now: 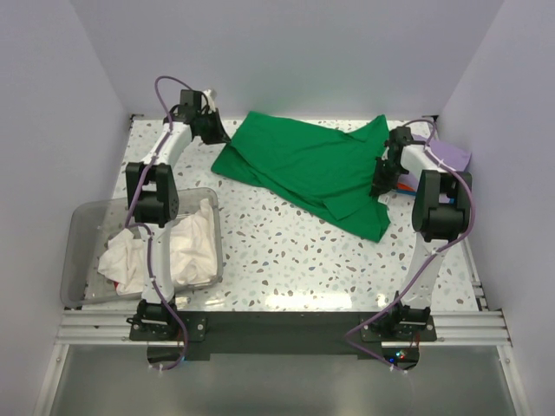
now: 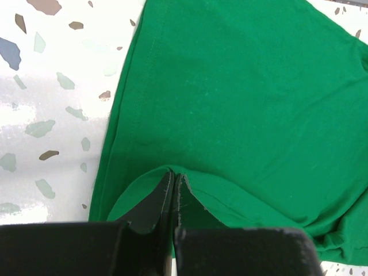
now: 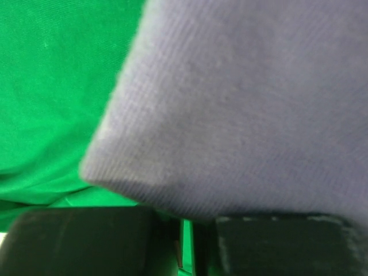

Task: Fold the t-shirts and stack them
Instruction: Fold the tshirt

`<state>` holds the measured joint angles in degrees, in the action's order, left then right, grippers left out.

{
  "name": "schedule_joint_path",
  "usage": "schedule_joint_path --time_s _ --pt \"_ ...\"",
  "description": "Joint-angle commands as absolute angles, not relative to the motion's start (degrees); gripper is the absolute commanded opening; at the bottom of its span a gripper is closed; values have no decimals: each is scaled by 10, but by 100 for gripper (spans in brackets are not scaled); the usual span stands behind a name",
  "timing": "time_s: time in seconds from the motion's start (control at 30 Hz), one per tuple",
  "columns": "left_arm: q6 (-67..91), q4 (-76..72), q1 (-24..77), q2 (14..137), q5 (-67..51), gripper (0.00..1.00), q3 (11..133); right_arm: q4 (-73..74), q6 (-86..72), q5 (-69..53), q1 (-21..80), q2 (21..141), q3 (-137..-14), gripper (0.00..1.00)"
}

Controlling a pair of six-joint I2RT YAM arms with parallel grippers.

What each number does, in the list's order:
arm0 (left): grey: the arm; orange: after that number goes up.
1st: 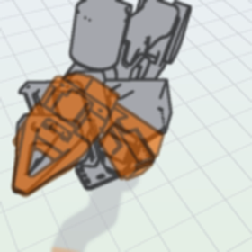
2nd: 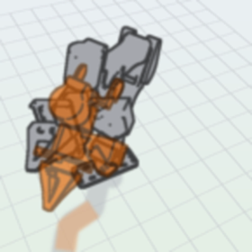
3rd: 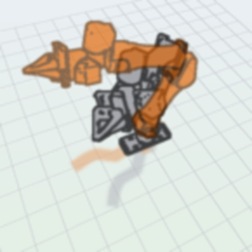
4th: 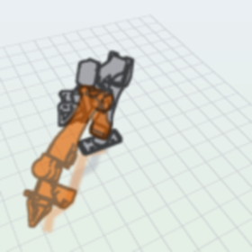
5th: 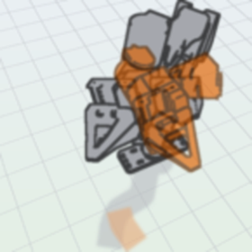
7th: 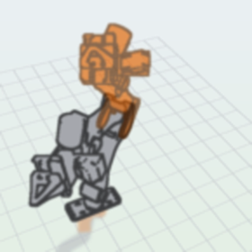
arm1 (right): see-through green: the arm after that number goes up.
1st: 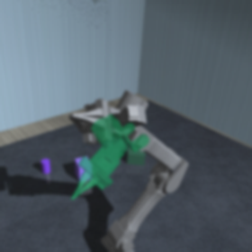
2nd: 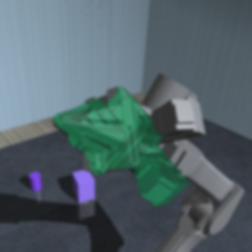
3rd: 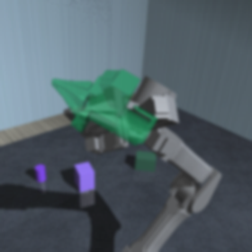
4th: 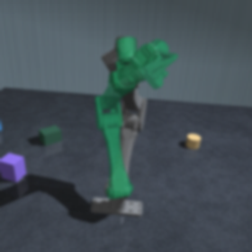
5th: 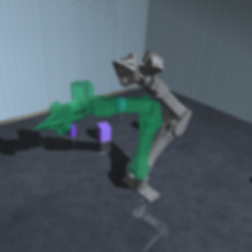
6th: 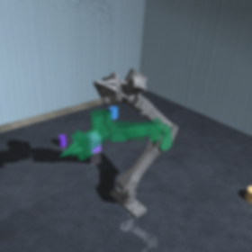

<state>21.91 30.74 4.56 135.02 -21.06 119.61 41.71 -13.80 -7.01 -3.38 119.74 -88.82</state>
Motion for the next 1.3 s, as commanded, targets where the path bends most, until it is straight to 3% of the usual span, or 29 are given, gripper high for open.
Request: schedule_joint_path --time_s 0.0,0.1,0.4,0.73,1.27 --pt "215 292 40 1325 -220 0 1193 413 -130 -78 -33 1201 -896 2" --pt "213 293 40 1325 -221 0 1191 433 -130 -72 -33 1184 -907 2" --pt "214 290 40 1321 -222 0 1186 462 -127 -71 -33 1165 -913 20" --pt "212 288 40 1310 -221 0 1169 462 -125 -76 -33 1158 -907 5" --pt "205 288 40 1298 -221 0 1154 504 -114 -48 -33 1114 -923 6"
